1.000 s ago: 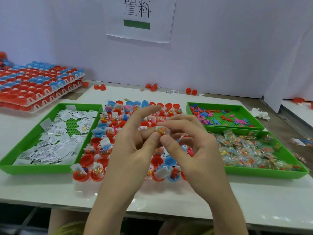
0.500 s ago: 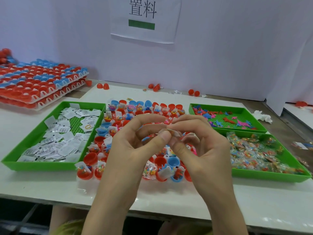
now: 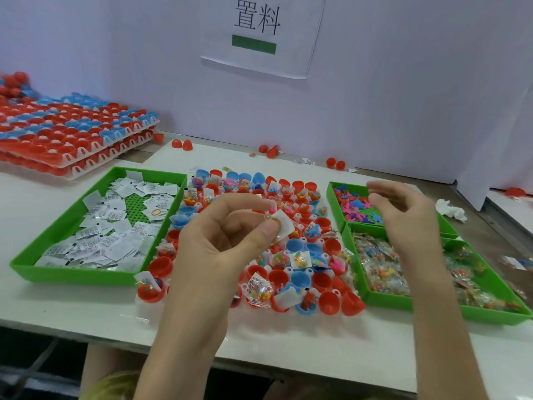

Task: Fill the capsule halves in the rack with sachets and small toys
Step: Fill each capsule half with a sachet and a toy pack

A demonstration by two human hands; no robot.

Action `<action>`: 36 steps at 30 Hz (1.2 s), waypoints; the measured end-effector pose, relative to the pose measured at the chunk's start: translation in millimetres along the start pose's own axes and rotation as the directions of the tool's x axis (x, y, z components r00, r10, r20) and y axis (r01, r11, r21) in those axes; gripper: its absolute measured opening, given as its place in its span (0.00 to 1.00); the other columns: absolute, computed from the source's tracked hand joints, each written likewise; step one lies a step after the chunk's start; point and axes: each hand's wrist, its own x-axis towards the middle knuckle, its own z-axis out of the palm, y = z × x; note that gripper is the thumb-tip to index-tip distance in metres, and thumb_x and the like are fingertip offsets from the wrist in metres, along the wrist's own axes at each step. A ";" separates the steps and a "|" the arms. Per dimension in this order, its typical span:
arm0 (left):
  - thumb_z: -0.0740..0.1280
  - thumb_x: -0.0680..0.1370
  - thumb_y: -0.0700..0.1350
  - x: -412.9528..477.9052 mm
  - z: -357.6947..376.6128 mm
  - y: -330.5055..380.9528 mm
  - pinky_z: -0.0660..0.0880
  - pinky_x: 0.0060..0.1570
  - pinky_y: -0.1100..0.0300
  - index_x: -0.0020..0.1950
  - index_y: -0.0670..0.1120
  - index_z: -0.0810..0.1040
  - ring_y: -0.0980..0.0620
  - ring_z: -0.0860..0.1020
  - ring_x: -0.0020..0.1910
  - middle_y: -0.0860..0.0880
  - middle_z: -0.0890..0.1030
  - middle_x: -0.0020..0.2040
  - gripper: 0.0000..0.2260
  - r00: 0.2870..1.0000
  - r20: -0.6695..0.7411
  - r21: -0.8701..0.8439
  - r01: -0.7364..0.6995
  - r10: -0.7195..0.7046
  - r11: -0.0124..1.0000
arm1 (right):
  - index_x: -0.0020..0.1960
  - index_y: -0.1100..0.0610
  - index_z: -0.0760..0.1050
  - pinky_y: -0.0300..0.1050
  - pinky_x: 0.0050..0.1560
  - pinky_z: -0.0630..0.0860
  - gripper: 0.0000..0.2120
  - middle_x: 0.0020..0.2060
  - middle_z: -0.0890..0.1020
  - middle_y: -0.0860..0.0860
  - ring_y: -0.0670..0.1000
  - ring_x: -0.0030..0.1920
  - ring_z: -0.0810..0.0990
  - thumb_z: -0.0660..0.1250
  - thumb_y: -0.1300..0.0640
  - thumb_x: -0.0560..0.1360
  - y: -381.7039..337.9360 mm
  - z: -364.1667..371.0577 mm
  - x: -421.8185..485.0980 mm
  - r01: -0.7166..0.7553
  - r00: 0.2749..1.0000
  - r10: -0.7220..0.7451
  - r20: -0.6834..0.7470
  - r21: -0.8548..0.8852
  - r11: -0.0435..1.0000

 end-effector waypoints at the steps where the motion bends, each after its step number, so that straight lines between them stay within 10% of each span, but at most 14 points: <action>1: 0.75 0.65 0.52 -0.3 0.9 0.6 0.78 0.44 0.67 0.44 0.57 0.84 0.54 0.84 0.42 0.53 0.83 0.35 0.09 1.000 -0.001 0.000 -0.004 0.004 1.000 | 0.55 0.48 0.82 0.39 0.51 0.76 0.10 0.52 0.84 0.45 0.43 0.52 0.81 0.68 0.60 0.79 7.8 -2.3 17.6 -0.052 0.999 0.053 0.015 -0.050 0.997; 5: 0.75 0.67 0.48 -0.5 3.4 1.1 0.77 0.42 0.68 0.43 0.57 0.84 0.56 0.83 0.40 0.54 0.83 0.35 0.07 1.000 0.006 -0.015 -0.003 0.003 1.000 | 0.64 0.51 0.78 0.41 0.39 0.71 0.16 0.62 0.80 0.52 0.42 0.44 0.78 0.63 0.61 0.79 26.8 4.5 77.0 -0.081 0.991 0.115 0.069 -0.377 0.923; 8: 0.74 0.67 0.46 -1.3 4.3 2.4 0.77 0.40 0.69 0.42 0.57 0.84 0.58 0.83 0.39 0.54 0.83 0.34 0.06 0.999 0.042 -0.035 -0.005 0.006 0.999 | 0.72 0.54 0.72 0.50 0.50 0.78 0.22 0.69 0.75 0.55 0.59 0.57 0.81 0.62 0.65 0.79 44.3 26.5 90.3 -0.092 0.932 0.264 0.248 -0.543 0.835; 11: 0.75 0.67 0.47 -2.1 4.0 4.4 0.76 0.40 0.70 0.42 0.56 0.84 0.58 0.82 0.38 0.54 0.83 0.34 0.06 0.998 0.063 -0.046 -0.008 0.010 0.999 | 0.71 0.55 0.73 0.45 0.49 0.75 0.22 0.69 0.75 0.56 0.54 0.56 0.77 0.65 0.65 0.78 61.4 44.7 87.5 -0.009 0.890 0.277 0.363 -0.592 0.806; 21: 0.74 0.68 0.45 -2.8 5.5 3.0 0.76 0.40 0.70 0.41 0.56 0.84 0.59 0.82 0.38 0.54 0.83 0.34 0.06 0.998 0.062 -0.019 0.006 -0.005 1.000 | 0.39 0.48 0.80 0.57 0.57 0.79 0.08 0.40 0.83 0.48 0.51 0.49 0.82 0.74 0.60 0.73 67.9 42.0 82.7 -0.066 0.983 0.147 0.111 -0.532 0.844; 36: 0.74 0.67 0.48 -1.2 3.7 3.7 0.76 0.40 0.69 0.42 0.57 0.84 0.58 0.82 0.40 0.54 0.83 0.35 0.06 0.998 0.057 -0.016 0.011 -0.010 1.000 | 0.47 0.58 0.84 0.46 0.44 0.73 0.08 0.41 0.84 0.53 0.50 0.38 0.76 0.68 0.56 0.79 74.0 40.9 84.9 -0.090 0.991 0.020 -0.133 -0.553 0.828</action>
